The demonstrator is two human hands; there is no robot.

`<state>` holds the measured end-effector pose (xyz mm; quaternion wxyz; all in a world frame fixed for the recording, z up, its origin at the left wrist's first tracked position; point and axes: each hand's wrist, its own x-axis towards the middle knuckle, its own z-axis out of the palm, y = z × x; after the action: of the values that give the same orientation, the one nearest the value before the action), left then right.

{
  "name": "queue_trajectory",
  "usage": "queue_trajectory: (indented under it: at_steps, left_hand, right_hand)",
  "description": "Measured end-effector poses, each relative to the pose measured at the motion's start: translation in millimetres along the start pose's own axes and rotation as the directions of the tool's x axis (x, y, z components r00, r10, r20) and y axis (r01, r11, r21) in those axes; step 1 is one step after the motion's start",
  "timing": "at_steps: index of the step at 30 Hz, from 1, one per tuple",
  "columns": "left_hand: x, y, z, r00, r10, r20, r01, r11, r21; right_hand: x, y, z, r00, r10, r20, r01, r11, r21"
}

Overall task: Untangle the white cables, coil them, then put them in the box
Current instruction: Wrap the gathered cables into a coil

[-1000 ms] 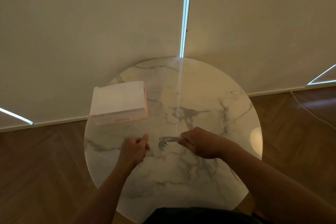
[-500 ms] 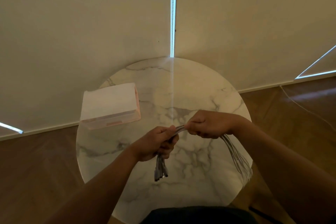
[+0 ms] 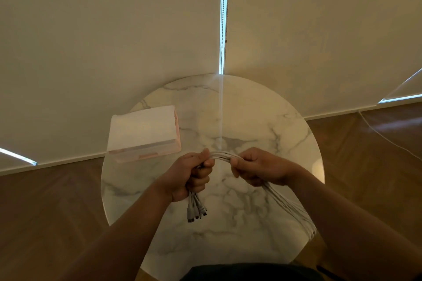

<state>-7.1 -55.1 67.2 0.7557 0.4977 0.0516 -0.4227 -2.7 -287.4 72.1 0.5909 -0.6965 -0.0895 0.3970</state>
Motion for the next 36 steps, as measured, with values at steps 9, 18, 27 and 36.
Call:
queue_trajectory:
  at_steps: [9, 18, 27, 36]
  left_hand:
    - [-6, -12, -10, 0.999, -0.009, -0.038, 0.007, 0.999, -0.052]
    - [-14, -11, -2, 0.964, 0.052, 0.261, -0.035, 0.997, -0.072]
    - [-18, -2, 3, 0.888, -0.056, 0.456, 0.091, 0.994, -0.056]
    - [-19, 50, 17, 0.979, 0.149, 0.141, -0.107, 0.958, -0.267]
  right_hand:
    - [-17, 31, 3, 0.982, -0.031, -0.188, 0.015, 0.996, -0.085]
    - [-24, -1, -22, 0.987, -0.124, -0.105, 0.127, 0.992, 0.027]
    - [-27, -16, -36, 0.989, -0.143, 0.032, 0.14, 0.988, 0.07]
    - [-17, 12, -5, 0.957, -0.199, -0.213, 0.197, 0.98, -0.031]
